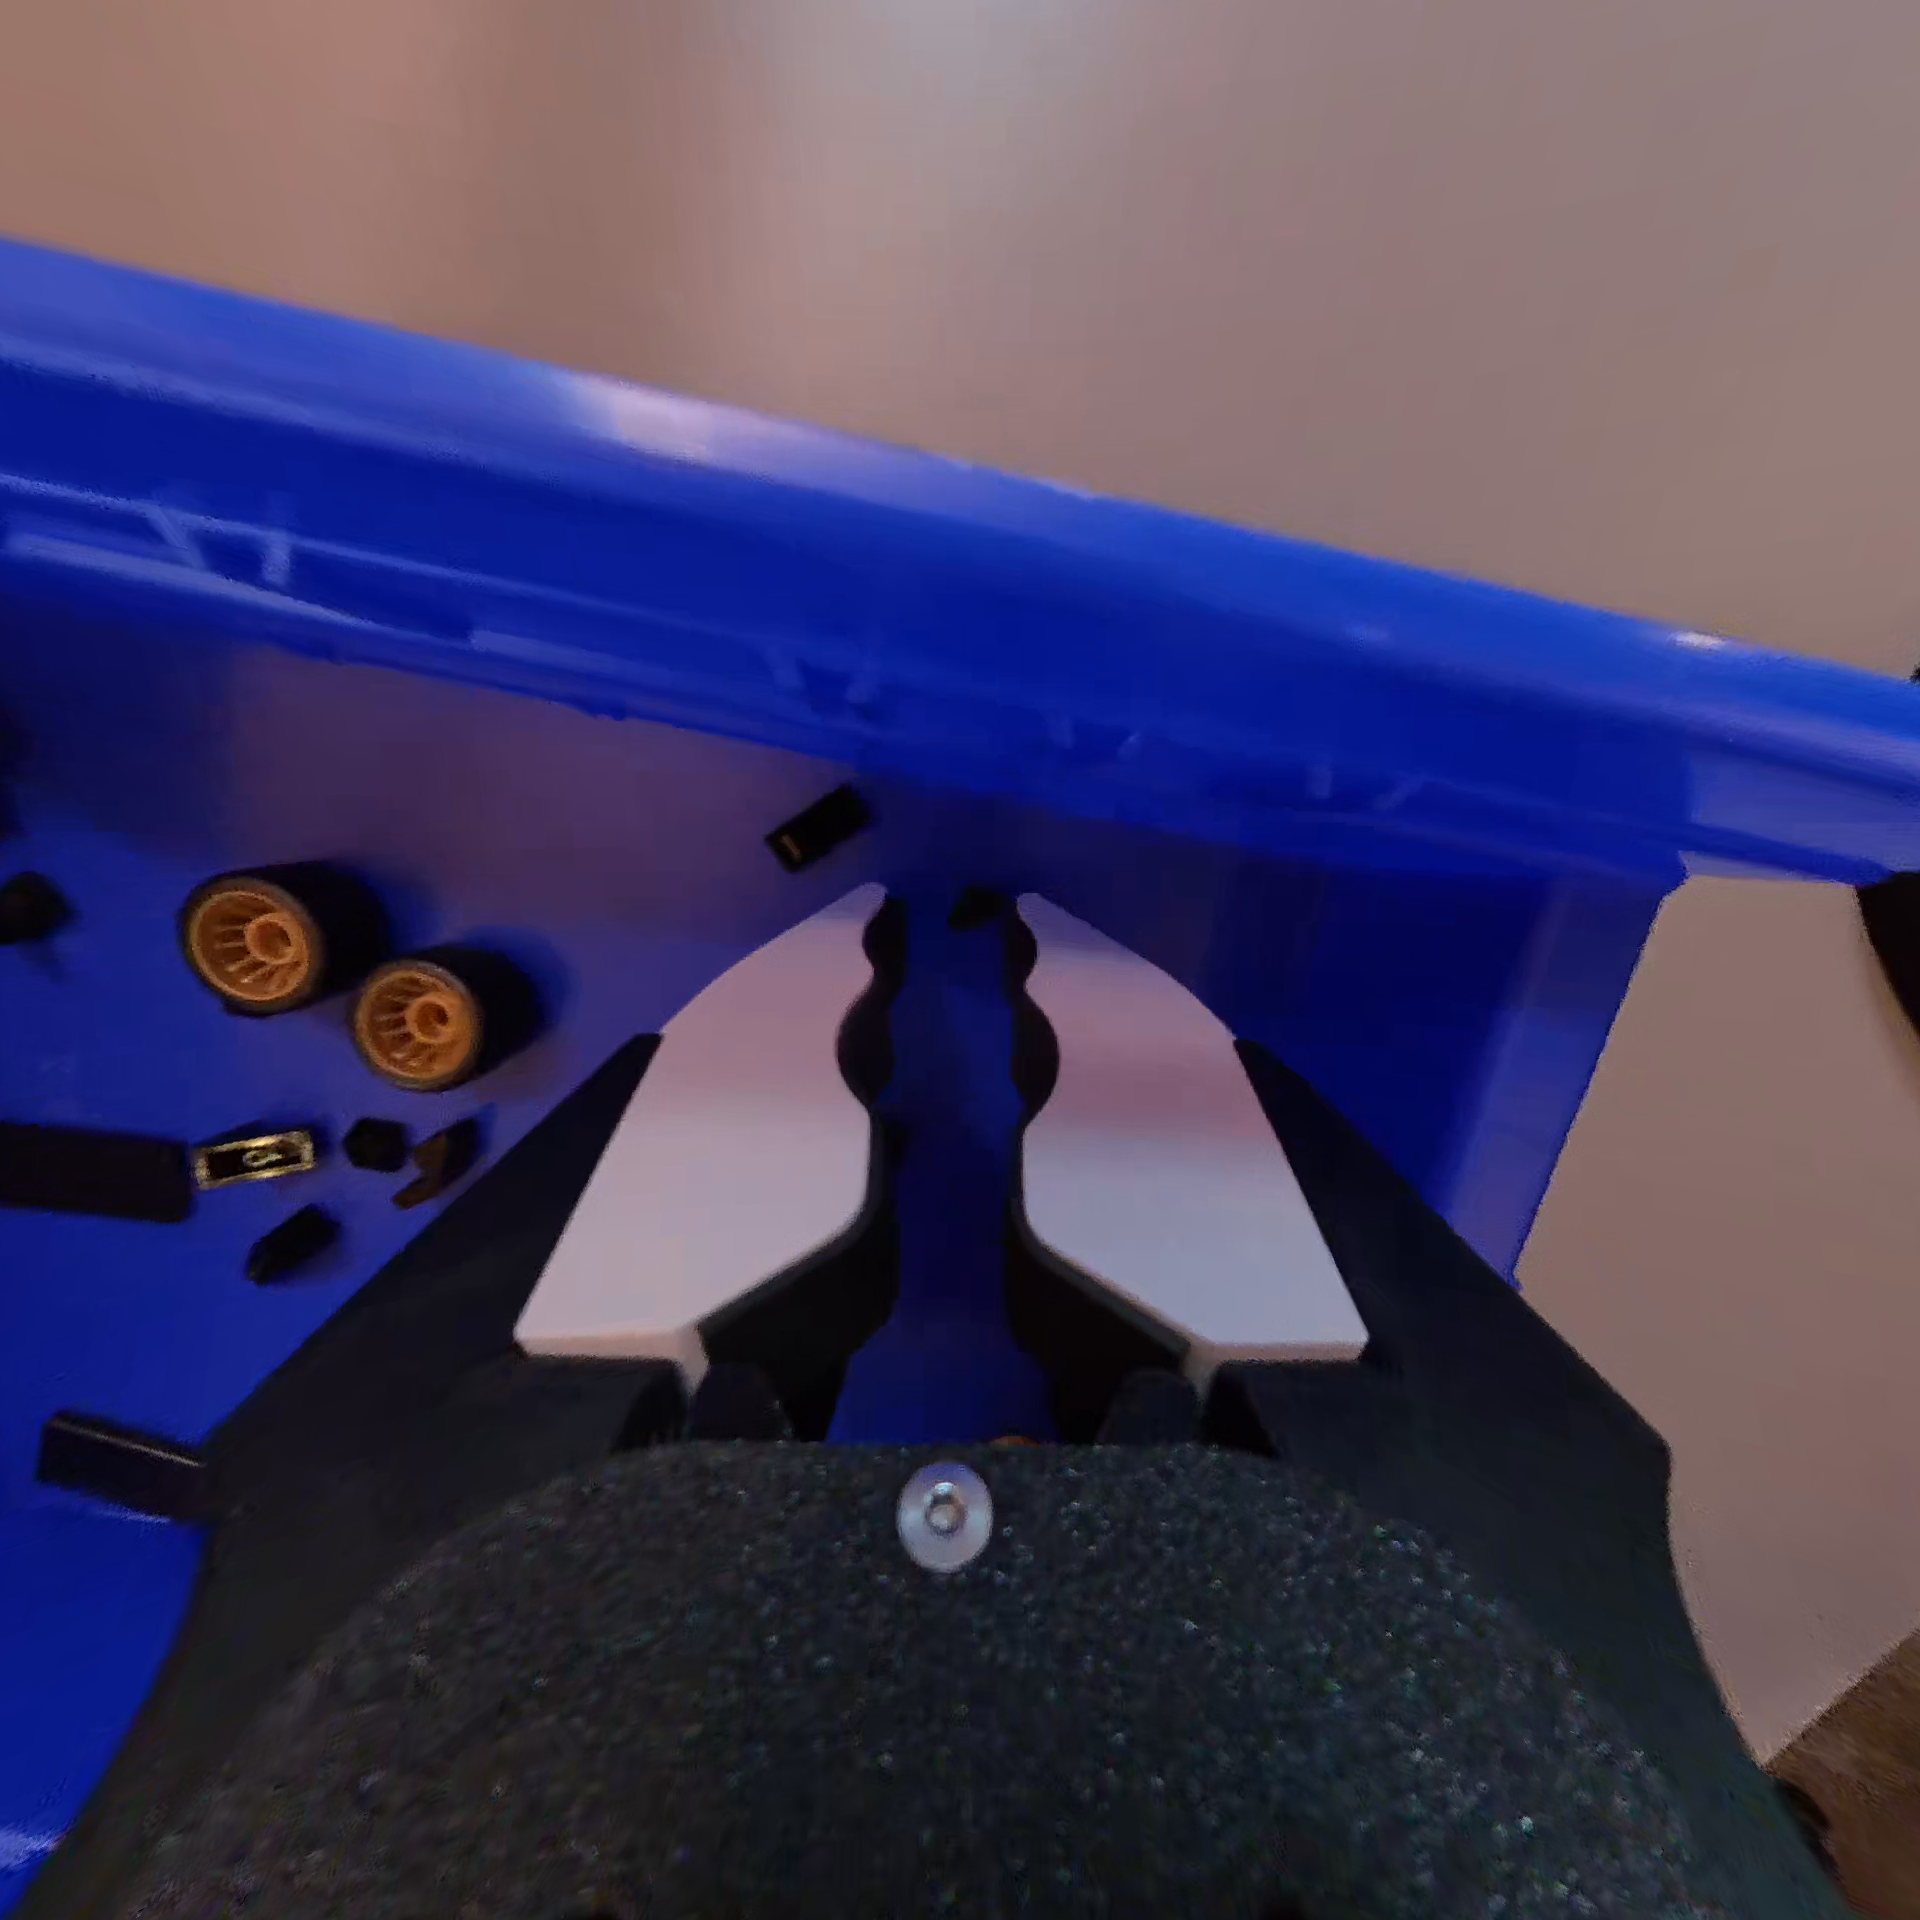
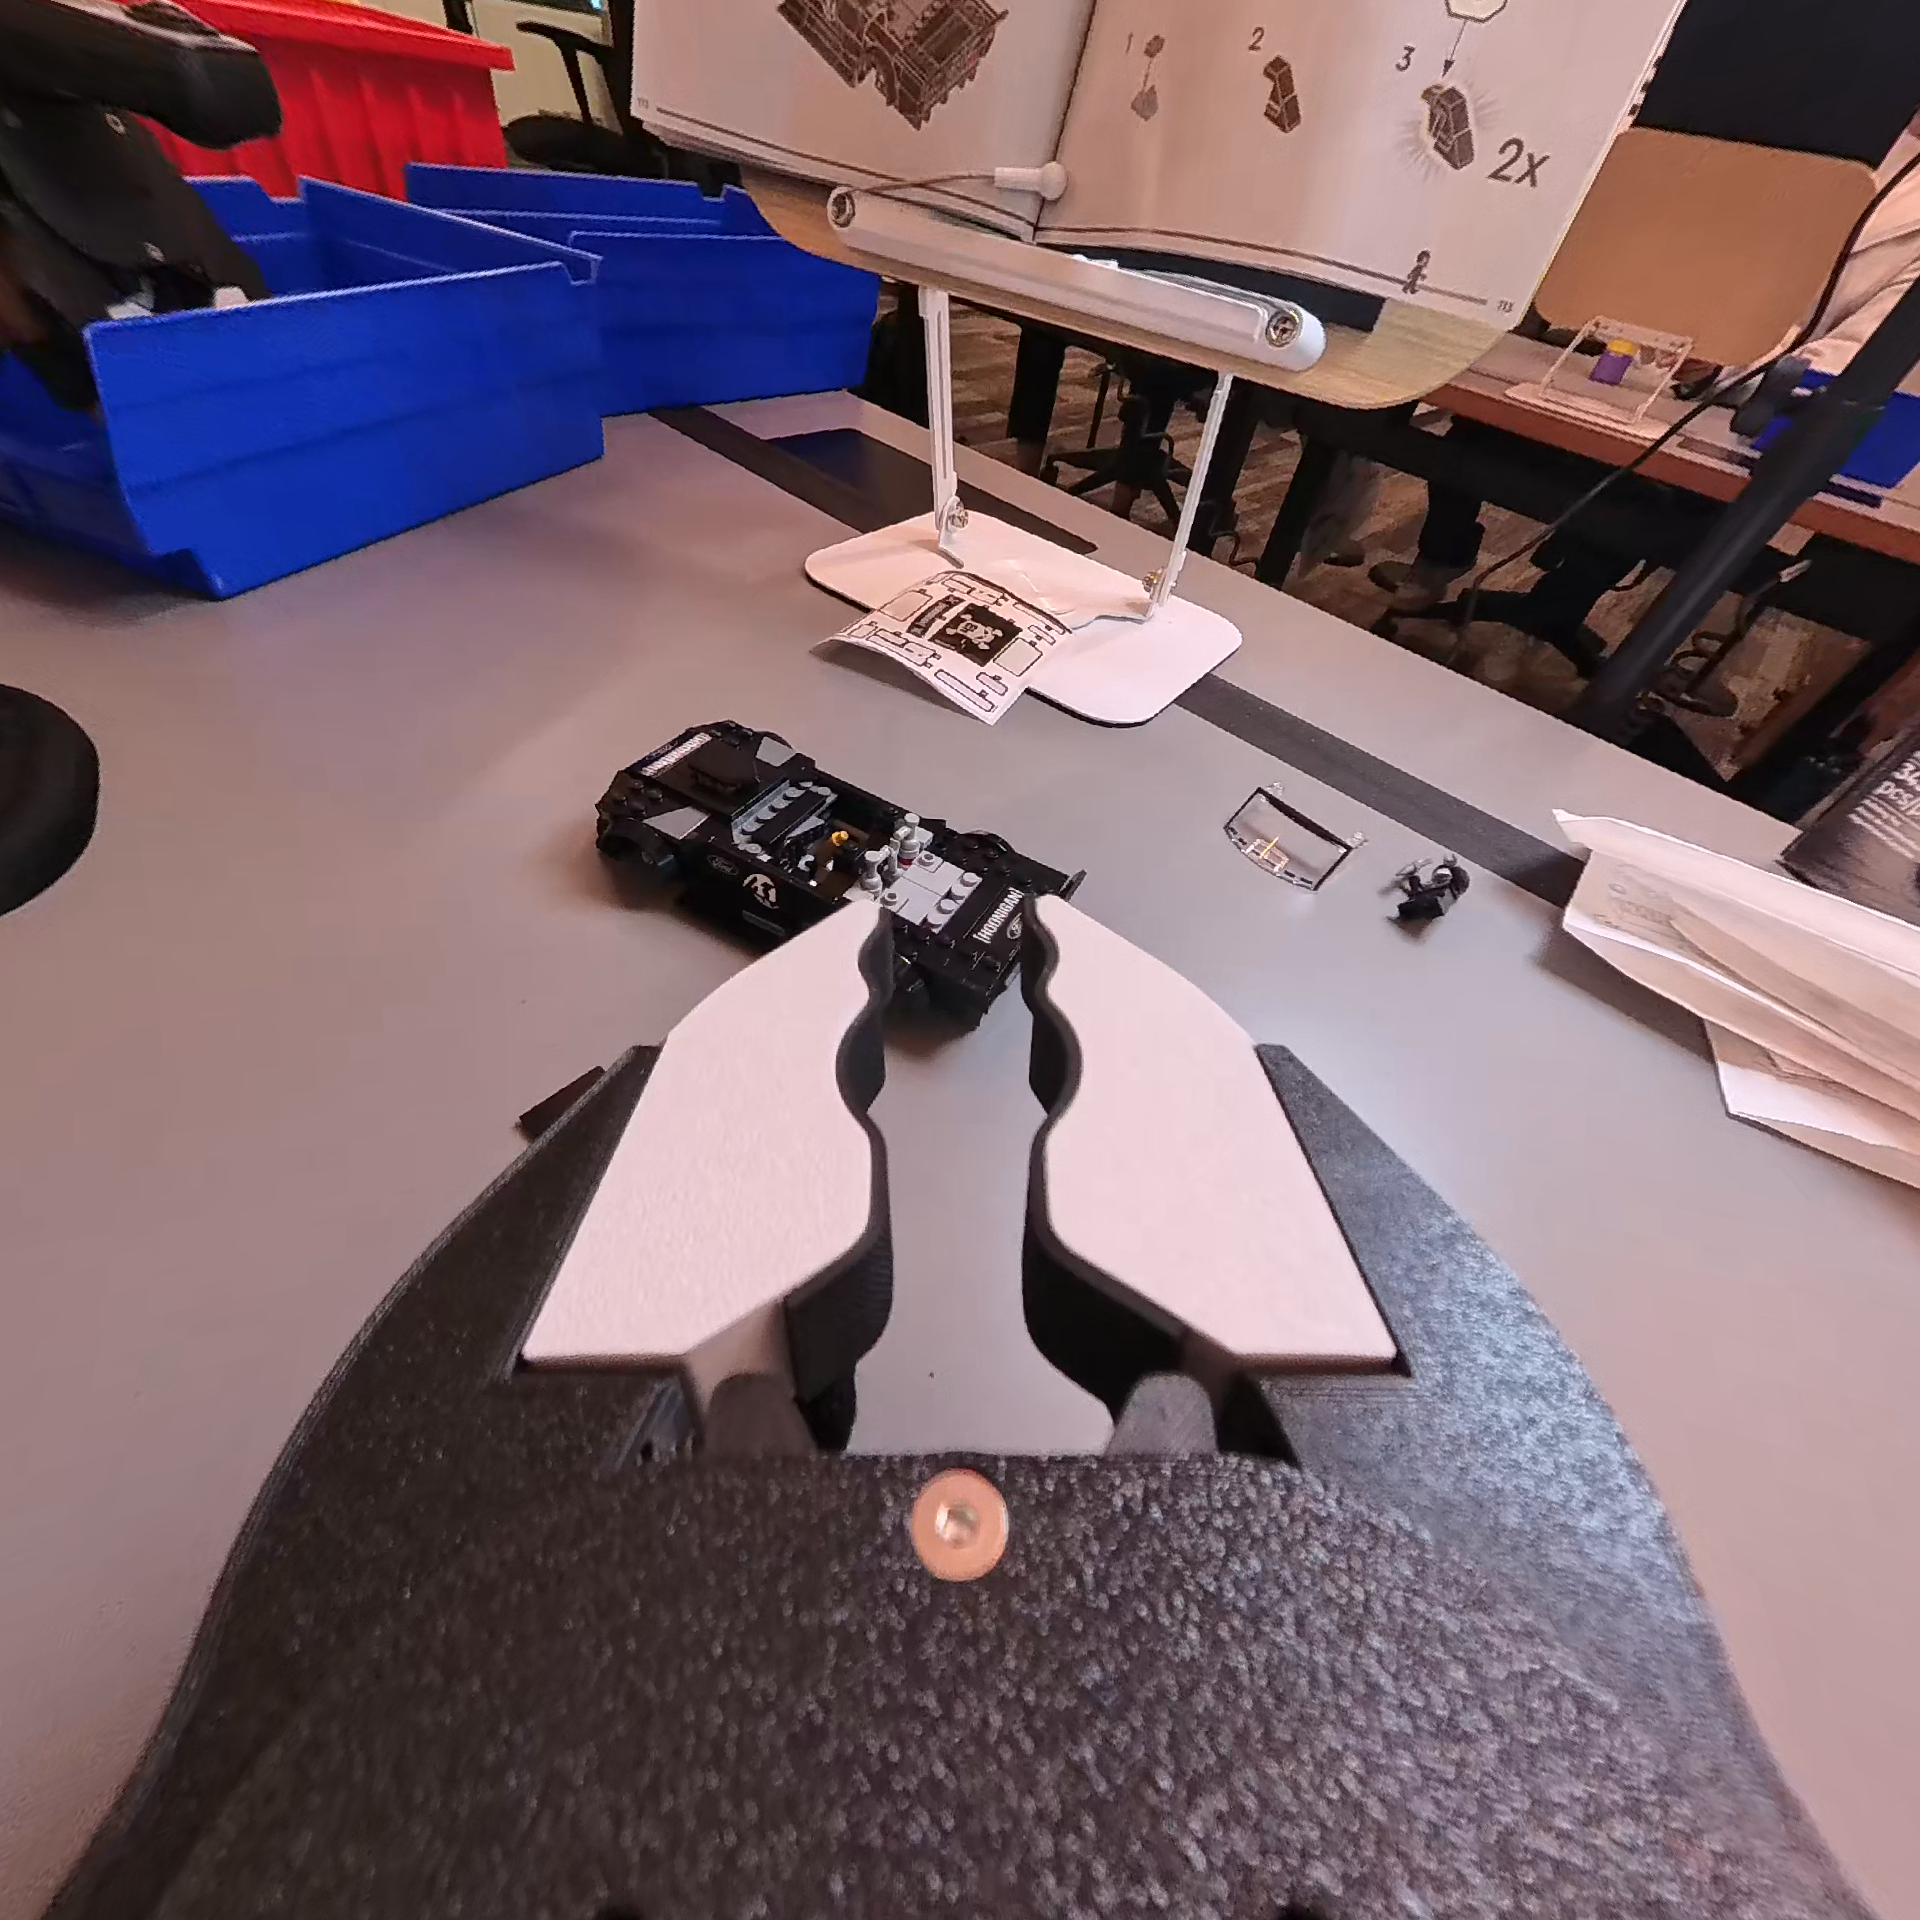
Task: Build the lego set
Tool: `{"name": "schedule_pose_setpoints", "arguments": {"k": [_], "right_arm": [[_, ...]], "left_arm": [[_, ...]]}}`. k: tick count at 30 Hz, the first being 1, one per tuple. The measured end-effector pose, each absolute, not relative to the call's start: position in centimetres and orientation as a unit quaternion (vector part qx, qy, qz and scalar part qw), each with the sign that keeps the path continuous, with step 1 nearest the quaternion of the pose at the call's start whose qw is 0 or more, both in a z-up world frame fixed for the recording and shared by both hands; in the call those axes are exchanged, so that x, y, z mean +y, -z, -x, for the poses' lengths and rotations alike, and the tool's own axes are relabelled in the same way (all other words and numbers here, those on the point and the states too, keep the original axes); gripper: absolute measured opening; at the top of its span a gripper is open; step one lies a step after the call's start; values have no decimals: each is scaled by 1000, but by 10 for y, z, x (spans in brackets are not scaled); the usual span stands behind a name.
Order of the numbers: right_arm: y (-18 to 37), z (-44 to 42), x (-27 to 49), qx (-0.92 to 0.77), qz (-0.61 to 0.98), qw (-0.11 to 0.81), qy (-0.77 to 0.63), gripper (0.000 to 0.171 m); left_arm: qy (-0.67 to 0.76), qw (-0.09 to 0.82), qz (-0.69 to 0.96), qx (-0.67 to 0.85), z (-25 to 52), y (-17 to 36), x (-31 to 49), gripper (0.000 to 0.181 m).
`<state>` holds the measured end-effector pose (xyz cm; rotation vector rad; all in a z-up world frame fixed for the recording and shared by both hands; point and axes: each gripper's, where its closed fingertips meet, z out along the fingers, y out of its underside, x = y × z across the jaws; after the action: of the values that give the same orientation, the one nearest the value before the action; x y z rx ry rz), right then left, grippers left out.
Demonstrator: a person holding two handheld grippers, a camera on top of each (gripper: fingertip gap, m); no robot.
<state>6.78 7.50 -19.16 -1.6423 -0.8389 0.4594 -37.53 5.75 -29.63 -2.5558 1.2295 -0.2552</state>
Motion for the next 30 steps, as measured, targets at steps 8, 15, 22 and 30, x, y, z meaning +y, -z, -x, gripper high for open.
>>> {"name": "schedule_pose_setpoints", "arguments": {"k": [8, 15, 22, 30], "right_arm": [[188, -76, 73, -352, 700, 589, -196, 23], [183, -75, 67, -354, 686, 599, -214, 23], [199, -39, 28, -473, 653, 534, -253, 23], [246, -18, -11, -641, 605, 418, -220, 25]], "left_arm": [[55, 174, 882, 434, 380, 278, 61, 9], [46, 418, 788, 449, 285, 130, 50, 8], [160, 473, 671, 548, 97, 172, 23, 8], [220, 399, 643, 616, -11, 254, 12, 8]]}}
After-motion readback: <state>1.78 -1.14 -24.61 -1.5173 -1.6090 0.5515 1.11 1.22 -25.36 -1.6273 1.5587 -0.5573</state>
